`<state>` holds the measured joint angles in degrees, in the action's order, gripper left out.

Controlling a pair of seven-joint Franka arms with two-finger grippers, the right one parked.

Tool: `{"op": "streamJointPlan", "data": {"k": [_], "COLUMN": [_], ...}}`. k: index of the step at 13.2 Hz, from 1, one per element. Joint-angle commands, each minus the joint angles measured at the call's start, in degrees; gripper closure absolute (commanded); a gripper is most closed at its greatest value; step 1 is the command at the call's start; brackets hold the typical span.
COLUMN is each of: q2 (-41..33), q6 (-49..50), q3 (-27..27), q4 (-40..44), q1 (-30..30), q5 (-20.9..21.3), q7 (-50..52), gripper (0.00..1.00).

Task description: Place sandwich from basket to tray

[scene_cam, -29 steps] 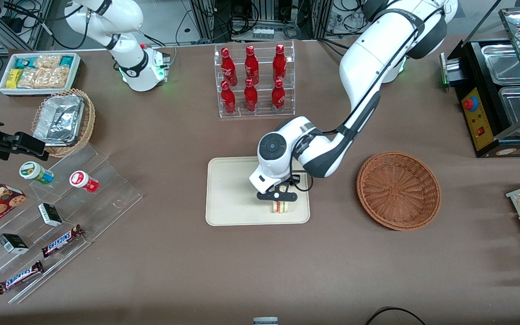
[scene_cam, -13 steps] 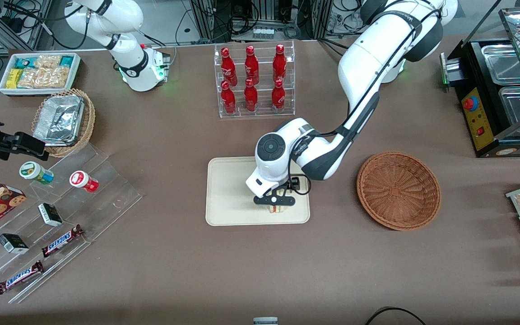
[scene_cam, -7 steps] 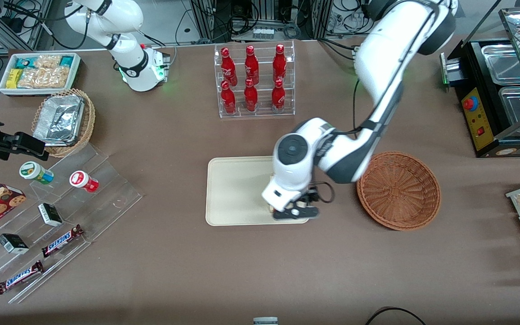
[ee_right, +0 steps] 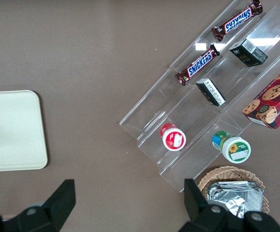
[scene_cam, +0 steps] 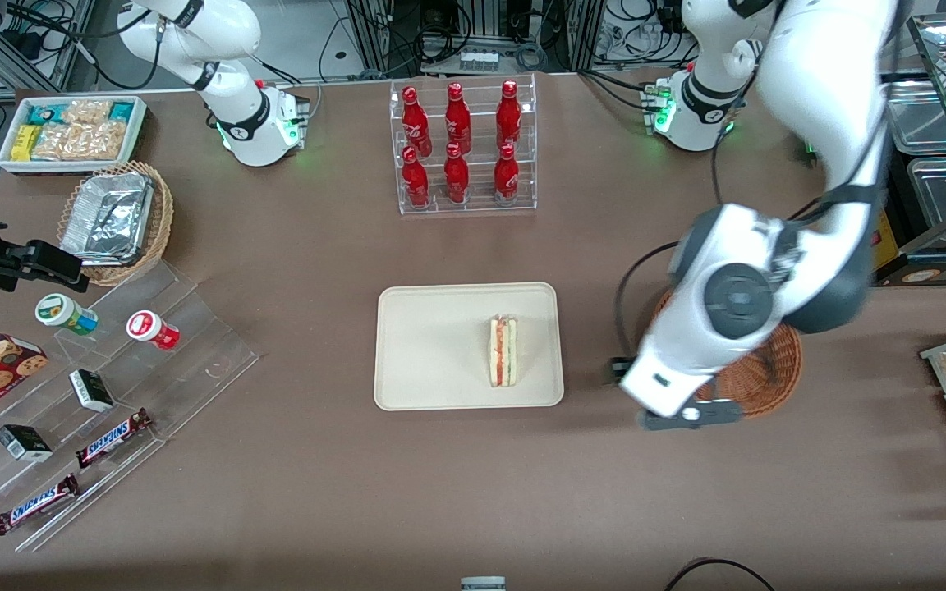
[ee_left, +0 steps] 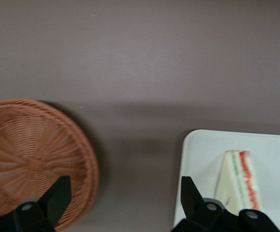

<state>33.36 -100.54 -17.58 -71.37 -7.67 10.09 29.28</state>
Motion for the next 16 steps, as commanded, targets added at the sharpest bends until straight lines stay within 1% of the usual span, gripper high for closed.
{"op": "streamJointPlan", "data": {"k": [1, 5, 6, 8, 11, 15, 16], "q2": [-3.6, -10.1, -11.6, -15.9, -20.0, -27.5, -29.1], "q6": [5.2, 13.2, 15.0, 17.6, 22.4, 23.3, 23.3], "q3": [-0.3, 0.2, 1.5, 6.1, 13.2, 18.4, 18.6], "q4": [-1.4, -2.0, -2.4, -4.6, -5.4, -11.8, -13.2], "q1": [2.9, 5.8, 5.7, 4.7, 0.8, -2.1, -2.4], "q5": [-2.5, -2.8, -2.9, -4.5, -5.6, -6.8, -7.6], "q7": [-5.8, -6.8, -6.9, -9.6, -13.4, -13.5, -13.6], "gripper": [0.00, 0.00, 0.00, 0.00, 0.00, 0.00, 0.00]}}
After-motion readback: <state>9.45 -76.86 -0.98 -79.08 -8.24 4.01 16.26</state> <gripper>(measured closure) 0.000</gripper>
